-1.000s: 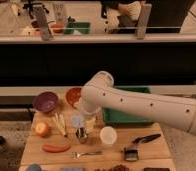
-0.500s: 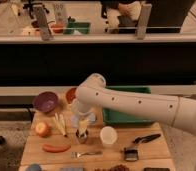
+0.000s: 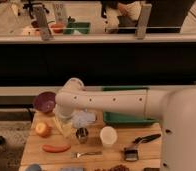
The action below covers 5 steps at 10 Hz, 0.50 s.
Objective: Place banana in paper cup
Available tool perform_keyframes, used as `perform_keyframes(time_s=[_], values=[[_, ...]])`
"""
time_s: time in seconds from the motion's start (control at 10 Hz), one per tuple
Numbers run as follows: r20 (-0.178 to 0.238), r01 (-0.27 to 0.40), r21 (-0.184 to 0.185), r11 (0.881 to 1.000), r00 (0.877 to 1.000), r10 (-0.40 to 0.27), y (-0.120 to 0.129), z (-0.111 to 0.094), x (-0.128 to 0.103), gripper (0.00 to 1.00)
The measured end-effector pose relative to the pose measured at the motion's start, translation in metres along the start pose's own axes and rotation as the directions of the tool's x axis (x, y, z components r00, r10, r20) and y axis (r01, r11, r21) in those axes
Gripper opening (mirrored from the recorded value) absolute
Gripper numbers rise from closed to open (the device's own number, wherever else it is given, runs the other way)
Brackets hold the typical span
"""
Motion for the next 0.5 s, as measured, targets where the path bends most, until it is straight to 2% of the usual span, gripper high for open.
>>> perform_keyframes(time_s=[0.2,0.5], values=[[-0.031,-0.046,-0.011,0.999,0.998,0.045,-0.011,0.013,-0.010,0.80],[-0.048,-0.081,-0.022,0.996,0.996,0.080,-0.015,0.032,-0.010,0.80]])
